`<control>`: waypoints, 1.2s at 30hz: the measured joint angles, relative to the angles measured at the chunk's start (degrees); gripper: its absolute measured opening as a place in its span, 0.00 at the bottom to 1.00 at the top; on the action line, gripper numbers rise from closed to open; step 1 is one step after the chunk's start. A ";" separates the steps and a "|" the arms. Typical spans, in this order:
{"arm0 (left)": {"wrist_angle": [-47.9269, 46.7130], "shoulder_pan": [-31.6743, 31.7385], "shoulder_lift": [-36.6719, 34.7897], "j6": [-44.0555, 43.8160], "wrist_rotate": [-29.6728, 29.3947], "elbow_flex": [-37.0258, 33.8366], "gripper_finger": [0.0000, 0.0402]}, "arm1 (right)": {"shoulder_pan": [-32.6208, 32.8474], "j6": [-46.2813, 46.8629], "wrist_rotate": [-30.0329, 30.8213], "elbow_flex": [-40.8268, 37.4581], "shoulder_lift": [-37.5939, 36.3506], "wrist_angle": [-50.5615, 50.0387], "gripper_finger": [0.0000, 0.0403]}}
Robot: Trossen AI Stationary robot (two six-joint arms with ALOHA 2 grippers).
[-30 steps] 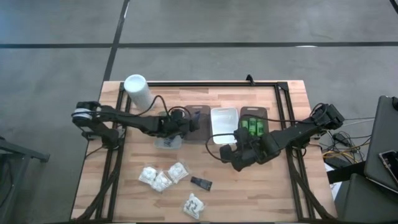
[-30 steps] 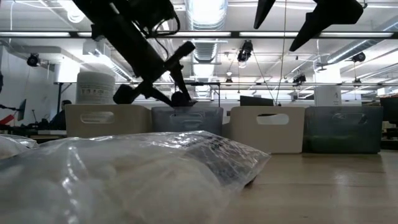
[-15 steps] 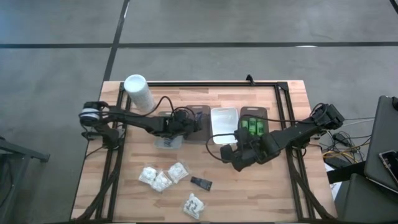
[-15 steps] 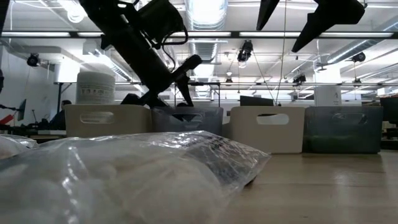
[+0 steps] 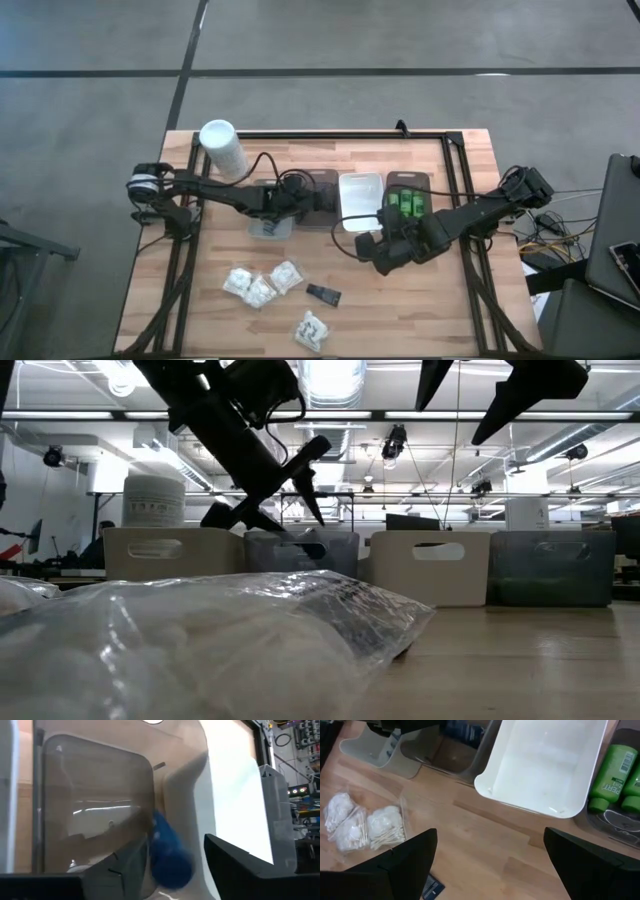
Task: Pick & Place Travel size toiletries
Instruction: Put the blue shaving cream into the left black bin
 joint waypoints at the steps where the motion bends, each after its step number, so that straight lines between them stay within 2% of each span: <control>1: 0.06 0.00 0.00 0.15 0.02 0.11 0.52 | 0.00 0.00 -0.05 0.00 0.00 -0.19 0.90; 5: -0.14 -0.04 -0.66 1.21 2.56 0.50 0.59 | 0.00 0.00 -0.15 0.00 0.00 -0.71 0.90; 9: 0.14 -0.91 -3.34 9.88 7.82 1.25 0.61 | 0.00 -0.93 -1.69 0.00 0.00 -0.82 0.90; 12: -0.12 -2.62 -6.59 22.38 12.33 1.25 0.61 | 0.11 -3.57 -4.92 0.00 0.05 -0.33 0.90; 15: -0.79 -5.21 -10.87 41.01 19.30 0.86 0.60 | 0.56 -7.30 -8.26 -0.09 0.82 1.79 0.90; 18: -6.54 -9.17 -14.67 57.28 26.58 0.75 0.59 | 1.36 -10.07 -9.39 -0.28 2.02 4.96 0.90; 20: -10.50 -12.31 -16.37 63.00 27.77 0.47 0.59 | 1.86 -10.86 -9.44 -0.26 2.69 6.79 0.90; 23: -10.89 -16.46 -17.22 68.50 27.66 -1.07 0.59 | 2.07 -10.96 -10.46 -0.26 3.55 7.42 0.90; 26: -9.32 -19.47 -14.55 73.68 26.95 -1.63 0.59 | 2.29 -10.61 -10.86 -0.28 3.67 7.10 0.90; 31: -3.53 -22.70 -5.48 81.51 26.31 -1.33 0.59 | 2.52 -10.11 -12.06 -0.28 3.63 6.89 0.90; 36: -2.81 -24.56 2.85 83.33 24.24 2.39 0.62 | 3.59 -10.27 -14.09 -0.28 3.80 6.66 0.90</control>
